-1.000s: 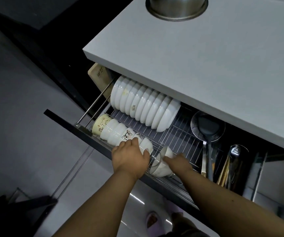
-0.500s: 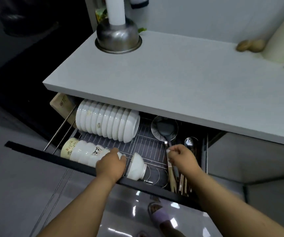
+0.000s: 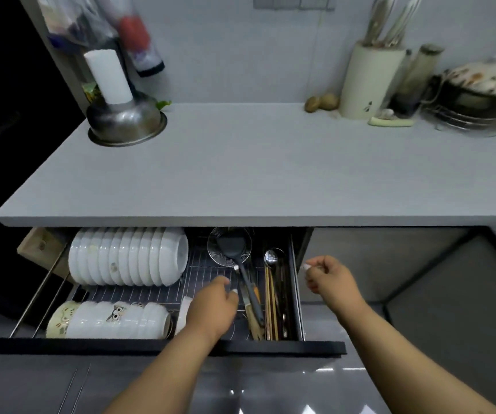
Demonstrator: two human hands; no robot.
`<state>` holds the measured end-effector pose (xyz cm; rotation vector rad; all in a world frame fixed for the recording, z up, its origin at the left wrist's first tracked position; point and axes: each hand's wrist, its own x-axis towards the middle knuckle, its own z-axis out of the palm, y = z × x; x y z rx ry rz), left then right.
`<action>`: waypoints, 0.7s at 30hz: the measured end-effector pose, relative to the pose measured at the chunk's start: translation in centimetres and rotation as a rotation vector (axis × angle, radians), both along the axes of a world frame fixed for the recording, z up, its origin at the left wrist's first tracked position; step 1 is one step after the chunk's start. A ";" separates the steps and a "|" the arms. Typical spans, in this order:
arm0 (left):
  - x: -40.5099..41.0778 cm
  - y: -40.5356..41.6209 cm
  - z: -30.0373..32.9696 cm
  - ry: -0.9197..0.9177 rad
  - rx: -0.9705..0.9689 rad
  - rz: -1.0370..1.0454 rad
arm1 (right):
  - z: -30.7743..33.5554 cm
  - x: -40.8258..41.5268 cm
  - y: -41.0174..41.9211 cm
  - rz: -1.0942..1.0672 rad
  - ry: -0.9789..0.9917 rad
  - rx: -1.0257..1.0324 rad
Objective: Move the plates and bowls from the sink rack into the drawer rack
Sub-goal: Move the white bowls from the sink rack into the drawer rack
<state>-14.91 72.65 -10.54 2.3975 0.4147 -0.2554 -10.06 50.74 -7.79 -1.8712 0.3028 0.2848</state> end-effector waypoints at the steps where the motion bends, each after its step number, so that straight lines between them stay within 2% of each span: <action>1: 0.4 -0.8 0.5 -0.013 0.020 -0.023 | 0.2 -0.1 -0.9 -0.010 -0.009 0.003; 9: 4.3 -11.3 3.2 -0.095 0.068 -0.174 | 2.2 -0.3 -11.6 -0.100 -0.074 0.014; 21: 9.6 -39.6 5.0 -0.169 0.068 -0.617 | 3.6 -1.7 -38.6 -0.512 -0.140 -0.037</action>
